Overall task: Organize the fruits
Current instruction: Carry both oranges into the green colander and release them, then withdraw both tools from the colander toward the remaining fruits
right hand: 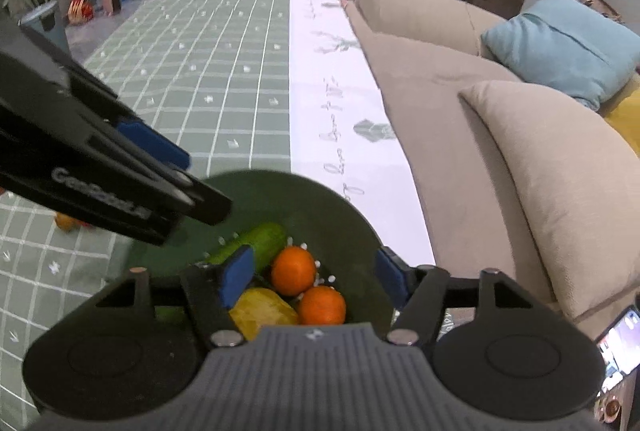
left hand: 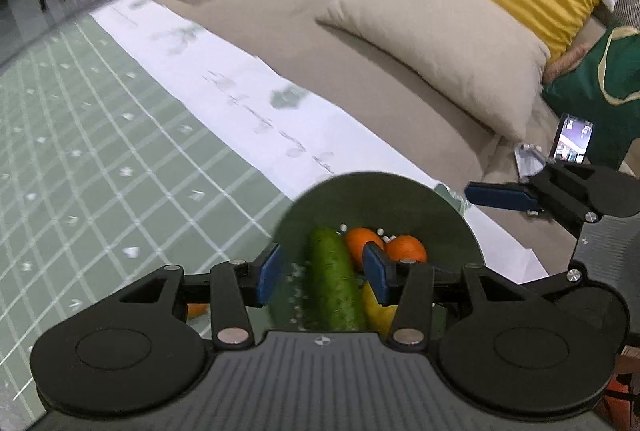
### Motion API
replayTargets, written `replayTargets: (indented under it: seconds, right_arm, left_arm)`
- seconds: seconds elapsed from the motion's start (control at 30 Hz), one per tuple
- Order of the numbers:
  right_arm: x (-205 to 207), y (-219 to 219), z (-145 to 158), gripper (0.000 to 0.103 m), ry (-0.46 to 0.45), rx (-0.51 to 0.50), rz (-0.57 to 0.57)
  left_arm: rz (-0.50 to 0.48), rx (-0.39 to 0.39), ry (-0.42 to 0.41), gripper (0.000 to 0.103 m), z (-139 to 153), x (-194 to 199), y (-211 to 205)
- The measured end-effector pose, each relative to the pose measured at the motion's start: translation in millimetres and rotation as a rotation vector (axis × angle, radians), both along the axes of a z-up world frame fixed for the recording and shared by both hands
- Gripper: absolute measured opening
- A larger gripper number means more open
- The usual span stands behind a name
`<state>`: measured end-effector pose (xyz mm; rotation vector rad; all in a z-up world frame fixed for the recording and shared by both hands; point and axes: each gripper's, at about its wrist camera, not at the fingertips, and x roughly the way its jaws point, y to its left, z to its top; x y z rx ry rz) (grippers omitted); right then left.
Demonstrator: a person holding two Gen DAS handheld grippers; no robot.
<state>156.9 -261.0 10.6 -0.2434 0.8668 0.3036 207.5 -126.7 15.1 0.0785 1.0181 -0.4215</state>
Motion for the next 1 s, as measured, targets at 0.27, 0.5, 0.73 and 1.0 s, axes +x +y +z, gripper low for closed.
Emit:
replayTargets:
  seconds: [0.27,0.5,0.73,1.0]
  right_arm:
    - [-40.5,26.3,23.4,0.079,-0.058,0.121,-0.092]
    - [-68.8,63.8,25.0,0.09,-0.082,0.235,-0.145]
    - [-93.4,102.4,13.0,0.097,-0.13,0.263,-0.17]
    - [-102.0,126.5,-8.3,0.076,-0.144,0.215,-0.072]
  left_arm:
    - [0.101,-0.028,-0.098,0.056,24.7,-41.0,49.2]
    - [0.222,-0.03,-0.15,0.056,29.0,-73.8,102.8]
    - [0.322,-0.032,-0.141,0.056,8.7,-101.4,149.9]
    - [0.382,-0.073,-0.077,0.055,-22.2,-107.8,174.7]
